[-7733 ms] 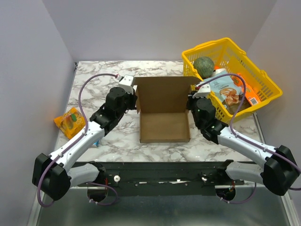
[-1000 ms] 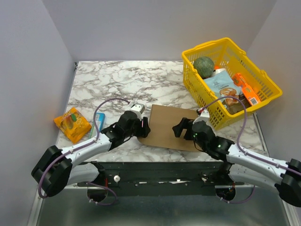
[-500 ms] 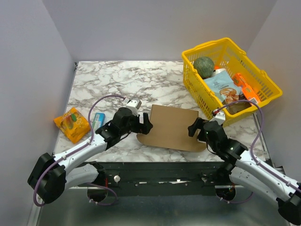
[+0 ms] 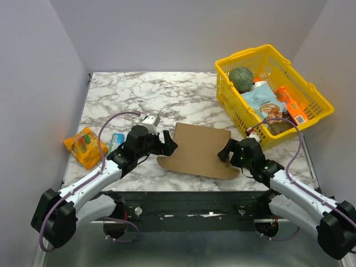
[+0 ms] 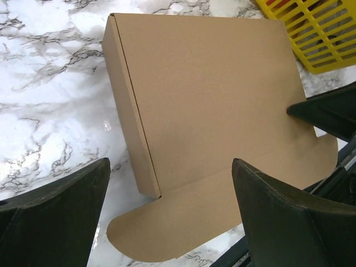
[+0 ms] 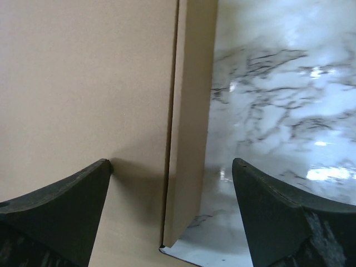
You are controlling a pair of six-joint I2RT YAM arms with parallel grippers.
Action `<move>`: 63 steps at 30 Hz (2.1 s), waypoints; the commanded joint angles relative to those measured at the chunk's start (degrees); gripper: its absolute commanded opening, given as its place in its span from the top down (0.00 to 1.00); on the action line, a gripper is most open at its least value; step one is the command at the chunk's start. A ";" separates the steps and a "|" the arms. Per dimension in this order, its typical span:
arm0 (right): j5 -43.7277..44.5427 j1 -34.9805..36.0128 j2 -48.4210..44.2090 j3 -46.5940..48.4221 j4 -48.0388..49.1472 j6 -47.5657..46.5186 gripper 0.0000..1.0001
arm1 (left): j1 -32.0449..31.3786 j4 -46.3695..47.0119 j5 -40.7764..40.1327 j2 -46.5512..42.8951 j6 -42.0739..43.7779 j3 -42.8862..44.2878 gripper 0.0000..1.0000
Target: Fold the paper box
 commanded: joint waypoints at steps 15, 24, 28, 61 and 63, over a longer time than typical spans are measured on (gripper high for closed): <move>-27.55 -0.09 6.45 -13.14 20.97 11.49 0.45 | 12.39 1.41 6.70 -13.72 -9.39 -10.36 0.01; -24.93 -0.09 0.92 -17.01 21.50 15.45 0.86 | 16.44 0.45 8.38 -14.86 -12.03 -13.44 0.01; -23.25 -0.09 -0.14 -18.59 20.27 16.86 0.90 | 17.67 0.71 8.20 -16.00 -13.17 -15.11 0.01; -13.32 -1.50 -18.34 -23.70 4.10 21.61 0.99 | 18.99 7.48 16.98 -10.92 -15.02 -19.68 0.01; -13.23 -1.50 -18.43 -23.61 4.01 21.43 0.99 | 18.99 8.62 18.21 -8.63 -15.28 -20.03 0.01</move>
